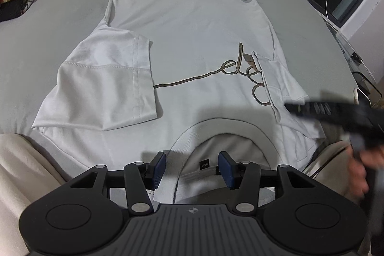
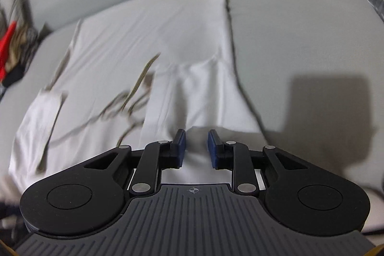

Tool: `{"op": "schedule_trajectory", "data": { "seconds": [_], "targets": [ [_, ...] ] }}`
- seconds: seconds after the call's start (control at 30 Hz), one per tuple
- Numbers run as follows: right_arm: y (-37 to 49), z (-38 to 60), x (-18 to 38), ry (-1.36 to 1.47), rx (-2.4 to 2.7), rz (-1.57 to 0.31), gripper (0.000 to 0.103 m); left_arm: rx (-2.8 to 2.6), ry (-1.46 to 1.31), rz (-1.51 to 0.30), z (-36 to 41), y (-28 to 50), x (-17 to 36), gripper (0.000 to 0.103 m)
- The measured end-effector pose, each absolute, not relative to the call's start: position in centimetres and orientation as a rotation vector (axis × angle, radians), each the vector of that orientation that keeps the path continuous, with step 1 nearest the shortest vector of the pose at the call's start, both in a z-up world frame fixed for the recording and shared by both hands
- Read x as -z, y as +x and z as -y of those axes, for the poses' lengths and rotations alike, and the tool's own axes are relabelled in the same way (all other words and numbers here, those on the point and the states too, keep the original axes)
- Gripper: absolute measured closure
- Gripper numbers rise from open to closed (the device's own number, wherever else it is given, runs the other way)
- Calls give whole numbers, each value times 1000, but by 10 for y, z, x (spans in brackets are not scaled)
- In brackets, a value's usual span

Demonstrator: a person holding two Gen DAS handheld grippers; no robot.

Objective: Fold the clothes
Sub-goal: 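Fold that side edge over the shirt body with the right gripper, release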

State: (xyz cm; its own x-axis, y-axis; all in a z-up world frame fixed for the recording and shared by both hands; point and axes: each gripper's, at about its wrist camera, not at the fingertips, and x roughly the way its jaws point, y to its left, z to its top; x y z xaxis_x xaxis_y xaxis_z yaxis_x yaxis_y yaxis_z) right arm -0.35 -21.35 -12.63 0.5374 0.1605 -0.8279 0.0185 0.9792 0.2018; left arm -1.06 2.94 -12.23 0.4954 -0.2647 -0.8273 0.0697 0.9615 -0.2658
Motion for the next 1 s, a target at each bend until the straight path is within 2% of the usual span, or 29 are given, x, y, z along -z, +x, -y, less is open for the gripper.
{"op": "schedule_trajectory", "data": {
  "seconds": [0.03, 0.2, 0.47, 0.83, 1.0],
  "targets": [
    [-10, 211, 124, 187, -103, -1015, 70, 207, -207, -1034, -29, -11, 122, 56],
    [-30, 210, 111, 193, -126, -1038, 67, 211, -215, -1025, -31, -13, 121, 55],
    [-13, 203, 106, 132, -100, -976, 65, 194, -217, -1015, -34, -17, 118, 55],
    [-60, 224, 114, 407, -238, -1188, 57, 191, -216, -1021, -36, -16, 120, 54],
    [-67, 242, 103, 412, -161, -1075, 59, 156, -220, -973, -44, -13, 112, 55]
  ]
}}
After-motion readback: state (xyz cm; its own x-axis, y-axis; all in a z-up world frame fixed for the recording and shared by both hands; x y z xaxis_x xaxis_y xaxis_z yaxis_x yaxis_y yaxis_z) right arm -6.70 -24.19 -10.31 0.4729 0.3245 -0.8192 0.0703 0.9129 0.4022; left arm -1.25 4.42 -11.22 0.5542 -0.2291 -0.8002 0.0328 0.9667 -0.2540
